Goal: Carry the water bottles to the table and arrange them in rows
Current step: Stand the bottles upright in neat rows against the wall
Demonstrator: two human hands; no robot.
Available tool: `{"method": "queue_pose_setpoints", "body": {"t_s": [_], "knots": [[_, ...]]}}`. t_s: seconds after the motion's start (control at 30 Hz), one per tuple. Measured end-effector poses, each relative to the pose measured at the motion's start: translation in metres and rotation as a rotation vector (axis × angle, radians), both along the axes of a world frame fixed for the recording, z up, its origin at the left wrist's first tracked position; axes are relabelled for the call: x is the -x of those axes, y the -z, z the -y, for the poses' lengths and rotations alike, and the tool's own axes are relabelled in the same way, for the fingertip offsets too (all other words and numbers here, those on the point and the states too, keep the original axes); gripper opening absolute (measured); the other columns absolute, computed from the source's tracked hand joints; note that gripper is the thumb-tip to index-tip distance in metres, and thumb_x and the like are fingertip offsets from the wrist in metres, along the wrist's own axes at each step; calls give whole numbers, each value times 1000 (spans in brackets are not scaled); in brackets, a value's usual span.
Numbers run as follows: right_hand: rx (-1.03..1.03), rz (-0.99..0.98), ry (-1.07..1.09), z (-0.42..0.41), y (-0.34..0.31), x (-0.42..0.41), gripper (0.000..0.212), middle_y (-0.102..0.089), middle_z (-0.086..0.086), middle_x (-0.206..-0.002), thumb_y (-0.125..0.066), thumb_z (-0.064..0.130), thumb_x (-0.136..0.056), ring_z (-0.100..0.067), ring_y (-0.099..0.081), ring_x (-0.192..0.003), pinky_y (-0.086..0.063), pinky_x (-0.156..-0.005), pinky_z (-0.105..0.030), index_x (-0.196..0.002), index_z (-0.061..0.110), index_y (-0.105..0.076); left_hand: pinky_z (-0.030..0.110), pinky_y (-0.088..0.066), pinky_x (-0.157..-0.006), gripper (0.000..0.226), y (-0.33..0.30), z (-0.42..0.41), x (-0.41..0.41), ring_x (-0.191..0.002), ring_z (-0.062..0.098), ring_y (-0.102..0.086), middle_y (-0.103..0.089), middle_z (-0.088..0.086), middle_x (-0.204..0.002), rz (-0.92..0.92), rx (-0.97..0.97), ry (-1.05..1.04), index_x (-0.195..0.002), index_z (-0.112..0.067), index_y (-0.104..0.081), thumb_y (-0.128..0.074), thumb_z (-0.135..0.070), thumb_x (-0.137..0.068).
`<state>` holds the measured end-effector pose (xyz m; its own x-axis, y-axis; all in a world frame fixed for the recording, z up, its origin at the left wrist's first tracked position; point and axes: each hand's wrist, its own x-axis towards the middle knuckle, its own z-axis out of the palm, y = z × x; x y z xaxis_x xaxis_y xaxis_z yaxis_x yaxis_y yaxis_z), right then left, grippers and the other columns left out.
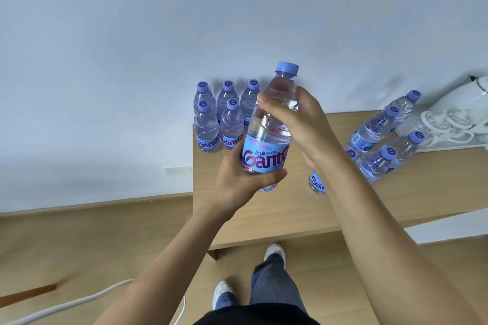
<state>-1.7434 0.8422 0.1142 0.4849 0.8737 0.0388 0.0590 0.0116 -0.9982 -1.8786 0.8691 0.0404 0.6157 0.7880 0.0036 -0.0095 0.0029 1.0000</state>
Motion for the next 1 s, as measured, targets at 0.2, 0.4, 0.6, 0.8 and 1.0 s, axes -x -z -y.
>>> {"method": "queue_pose_setpoints", "body": {"t_s": [0.2,0.4,0.6,0.8,1.0], "knots": [[70,14,31,-2,23,-11,10,-70,11,-78,-72,12,-87,-4,-67,-75,-51,-68,-17,-91,14,-63,28,-57,-64,45,29,6,-18,-74,12,-67,-72,6,-88,-40,177,24,-105,-7,-62,-86,-2,-68],[165,29,62,-4,41,-24,29,-73,-5,-96,-73,17,-87,-16,-71,-87,-55,-79,-28,-109,2,-63,23,-55,-64,49,52,5,-34,-75,10,-66,-70,8,-93,-74,248,41,-109,-7,-60,-87,-6,-68],[200,31,59,-6,52,-28,30,-73,0,-97,-73,19,-88,-9,-70,-86,-55,-79,-24,-113,5,-63,19,-53,-65,52,65,2,-37,-77,9,-67,-71,9,-97,-105,275,44,-111,-8,-59,-88,-8,-67],[209,45,44,-9,59,-32,28,-72,7,-92,-72,21,-89,-4,-69,-83,-55,-74,-17,-112,7,-63,18,-53,-66,53,71,-1,-38,-80,10,-67,-71,9,-100,-126,287,49,-113,-9,-59,-88,-9,-68],[224,43,22,-14,68,-35,17,-72,4,-92,-72,22,-90,-7,-70,-83,-55,-76,-21,-102,15,-62,19,-54,-67,53,77,-5,-37,-82,11,-67,-70,10,-102,-152,294,57,-114,-9,-58,-87,-11,-69]]}}
